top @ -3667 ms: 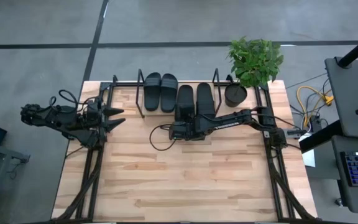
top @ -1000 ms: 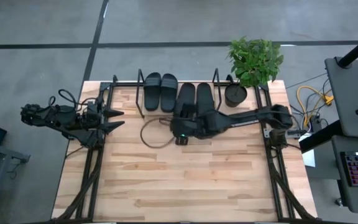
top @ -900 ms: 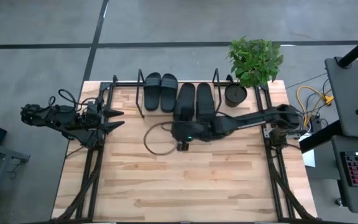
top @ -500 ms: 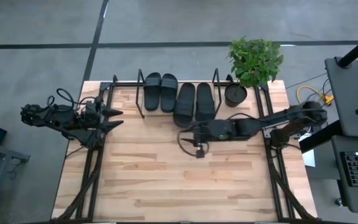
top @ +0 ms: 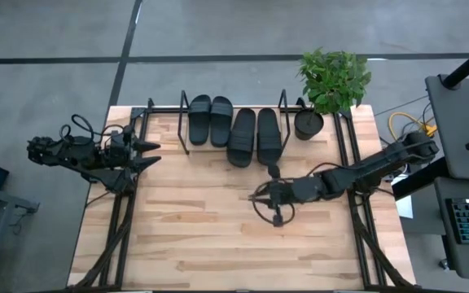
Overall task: Pick and place slides into the shelf
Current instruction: Return to home position
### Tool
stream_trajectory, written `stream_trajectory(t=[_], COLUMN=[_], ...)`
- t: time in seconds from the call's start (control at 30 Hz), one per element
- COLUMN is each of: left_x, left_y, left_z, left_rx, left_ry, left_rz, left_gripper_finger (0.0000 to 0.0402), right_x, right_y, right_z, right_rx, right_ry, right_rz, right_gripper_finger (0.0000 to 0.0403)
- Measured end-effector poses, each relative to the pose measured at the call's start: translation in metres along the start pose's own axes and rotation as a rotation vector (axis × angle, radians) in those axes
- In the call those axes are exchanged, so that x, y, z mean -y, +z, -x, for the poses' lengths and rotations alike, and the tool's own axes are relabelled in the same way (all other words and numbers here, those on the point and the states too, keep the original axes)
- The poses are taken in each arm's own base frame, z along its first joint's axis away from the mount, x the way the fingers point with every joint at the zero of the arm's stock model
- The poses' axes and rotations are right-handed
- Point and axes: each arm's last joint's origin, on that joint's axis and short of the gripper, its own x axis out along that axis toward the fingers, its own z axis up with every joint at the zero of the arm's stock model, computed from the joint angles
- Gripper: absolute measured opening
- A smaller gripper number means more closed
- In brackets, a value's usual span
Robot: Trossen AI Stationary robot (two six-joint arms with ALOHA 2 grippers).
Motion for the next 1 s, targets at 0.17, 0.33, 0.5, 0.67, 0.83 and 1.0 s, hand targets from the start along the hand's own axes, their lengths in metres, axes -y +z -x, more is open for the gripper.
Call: stream_trajectory(t=[0.17,0.33,0.5,0.67,0.83,1.0], left_x=[0.000,0.000,0.000,0.000,0.000,0.000], left_y=[0.000,0.000,0.000,0.000,0.000,0.000], left_z=[0.000,0.000,0.000,0.000,0.000,0.000], left_rx=[0.000,0.000,0.001,-0.003,-0.002,0.001], left_ry=[0.000,0.000,0.003,0.005,0.006,0.006], left_rz=[-0.001,-0.002,-0.005,-0.014,-0.115,-0.158], left_gripper_finger=[0.0180,0.0180,0.0180,0.0180,0.0180,0.0180], right_x=[-0.033,-0.060,-0.067,-0.044,-0.007,0.024], right_y=[0.001,0.003,0.007,-0.007,-0.013,-0.008], right_z=[0.012,0.037,0.079,0.101,0.114,0.139], right_rx=[0.086,0.099,0.168,0.201,0.252,0.346], right_ry=[0.052,0.073,0.079,0.073,0.033,0.020], right_rz=[0.017,0.087,0.207,0.225,0.184,0.164], right_gripper_finger=[0.0009,0.0009,0.0009,0.0008,0.0008,0.0008])
